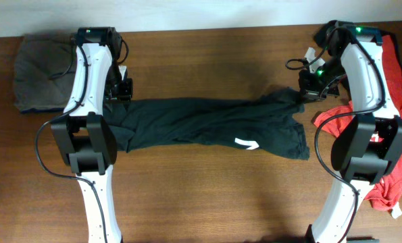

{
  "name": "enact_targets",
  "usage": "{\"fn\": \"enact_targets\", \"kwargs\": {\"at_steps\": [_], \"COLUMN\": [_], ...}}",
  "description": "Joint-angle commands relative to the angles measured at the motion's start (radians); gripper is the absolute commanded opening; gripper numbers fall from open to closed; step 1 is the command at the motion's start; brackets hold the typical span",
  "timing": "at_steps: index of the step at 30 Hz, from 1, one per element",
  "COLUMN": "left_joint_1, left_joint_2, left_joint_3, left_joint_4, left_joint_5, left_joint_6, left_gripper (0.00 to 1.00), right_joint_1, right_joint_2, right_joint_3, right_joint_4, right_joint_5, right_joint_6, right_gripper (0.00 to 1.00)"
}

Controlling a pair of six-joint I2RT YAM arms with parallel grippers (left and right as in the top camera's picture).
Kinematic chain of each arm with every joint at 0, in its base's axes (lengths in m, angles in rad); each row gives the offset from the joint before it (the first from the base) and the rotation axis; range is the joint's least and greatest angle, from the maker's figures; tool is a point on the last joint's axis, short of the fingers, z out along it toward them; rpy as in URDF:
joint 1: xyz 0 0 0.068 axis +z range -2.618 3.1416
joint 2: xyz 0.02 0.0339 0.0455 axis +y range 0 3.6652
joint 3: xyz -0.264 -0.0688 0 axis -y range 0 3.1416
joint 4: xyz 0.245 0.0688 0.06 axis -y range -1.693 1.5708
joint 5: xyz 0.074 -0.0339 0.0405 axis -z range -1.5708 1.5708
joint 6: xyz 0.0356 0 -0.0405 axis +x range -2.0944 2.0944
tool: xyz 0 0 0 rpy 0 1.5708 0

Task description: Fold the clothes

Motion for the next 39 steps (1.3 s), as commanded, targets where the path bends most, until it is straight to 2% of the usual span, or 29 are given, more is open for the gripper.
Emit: {"fn": "enact_targets", "kwargs": {"at_steps": [1, 2, 3, 5, 7, 13, 17, 18, 22, 24, 39], "left_joint_1": [0.002, 0.002, 0.003, 0.002, 0.002, 0.003, 0.002, 0.002, 0.002, 0.002, 0.002], "left_joint_2": [-0.023, -0.023, -0.023, -0.023, -0.023, -0.023, -0.023, -0.023, -0.023, -0.023, -0.023], "left_joint_3": [-0.005, -0.005, -0.005, -0.005, -0.005, -0.005, -0.005, -0.005, -0.005, -0.005, -0.005], "left_joint_4": [0.014, 0.018, 0.021, 0.03, 0.04, 0.065, 0.088, 0.096, 0.116, 0.122, 0.14], "left_joint_5": [0.008, 0.008, 0.007, 0.008, 0.007, 0.007, 0.008, 0.008, 0.013, 0.012, 0.012], "left_joint_6": [0.016, 0.016, 0.016, 0.016, 0.017, 0.02, 0.02, 0.02, 0.019, 0.019, 0.019], "left_gripper": [0.44, 0.44, 0.44, 0.44, 0.44, 0.48, 0.51, 0.52, 0.54, 0.56, 0.59], "right_joint_1": [0.004, 0.004, 0.004, 0.004, 0.004, 0.004, 0.004, 0.004, 0.014, 0.026, 0.054], "right_joint_2": [-0.034, -0.034, -0.034, -0.034, -0.034, -0.034, -0.034, -0.034, -0.034, -0.034, -0.034], "right_joint_3": [-0.017, -0.023, -0.032, -0.051, -0.066, -0.07, -0.07, -0.07, -0.078, -0.1, -0.39], "right_joint_4": [-0.004, -0.003, -0.003, -0.004, -0.008, -0.021, -0.022, -0.022, -0.01, 0.013, 0.281], "right_joint_5": [-0.002, -0.001, 0.004, 0.021, 0.048, 0.058, 0.058, 0.057, 0.037, 0.035, 0.101], "right_joint_6": [-0.007, -0.008, -0.008, -0.008, -0.008, -0.007, -0.007, -0.007, -0.006, -0.006, 0.02], "right_gripper": [0.04, 0.06, 0.13, 0.38, 0.5, 0.54, 0.49, 0.44, 0.13, 0.06, 0.04]}}
